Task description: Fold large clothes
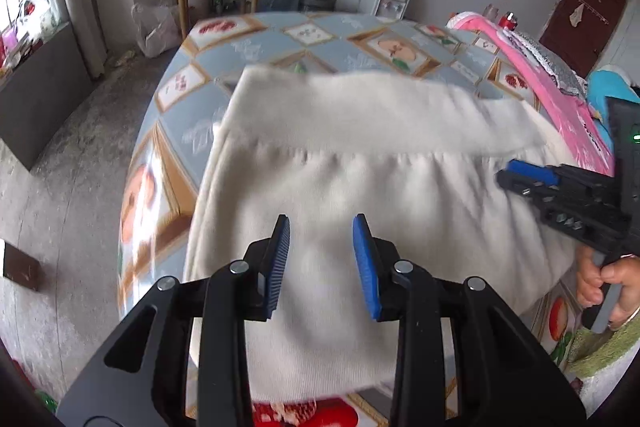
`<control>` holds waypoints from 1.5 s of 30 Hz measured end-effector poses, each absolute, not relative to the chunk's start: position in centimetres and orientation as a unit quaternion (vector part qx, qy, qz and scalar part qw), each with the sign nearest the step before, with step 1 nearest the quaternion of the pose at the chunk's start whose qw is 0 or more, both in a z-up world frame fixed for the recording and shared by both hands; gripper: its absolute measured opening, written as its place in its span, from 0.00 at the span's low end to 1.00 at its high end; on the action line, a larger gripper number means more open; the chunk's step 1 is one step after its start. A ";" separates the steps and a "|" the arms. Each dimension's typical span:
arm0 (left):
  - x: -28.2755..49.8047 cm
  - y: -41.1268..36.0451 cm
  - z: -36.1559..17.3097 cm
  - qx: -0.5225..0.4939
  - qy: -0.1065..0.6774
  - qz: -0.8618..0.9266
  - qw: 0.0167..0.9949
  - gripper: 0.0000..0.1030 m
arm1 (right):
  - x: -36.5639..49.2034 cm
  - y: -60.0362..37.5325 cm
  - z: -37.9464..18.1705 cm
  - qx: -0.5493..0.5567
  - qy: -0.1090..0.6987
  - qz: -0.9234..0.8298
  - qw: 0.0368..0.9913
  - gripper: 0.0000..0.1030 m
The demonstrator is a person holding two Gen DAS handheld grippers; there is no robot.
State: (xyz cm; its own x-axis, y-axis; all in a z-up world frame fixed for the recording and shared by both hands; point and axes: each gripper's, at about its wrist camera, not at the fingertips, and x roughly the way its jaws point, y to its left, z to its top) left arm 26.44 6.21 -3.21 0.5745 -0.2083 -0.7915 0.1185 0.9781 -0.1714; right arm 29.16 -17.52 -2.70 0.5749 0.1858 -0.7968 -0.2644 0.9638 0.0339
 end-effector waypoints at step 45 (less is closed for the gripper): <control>15.4 4.7 -1.2 -0.011 0.432 -0.090 0.897 0.43 | 12.5 -28.1 0.0 0.055 0.396 0.032 0.916 0.54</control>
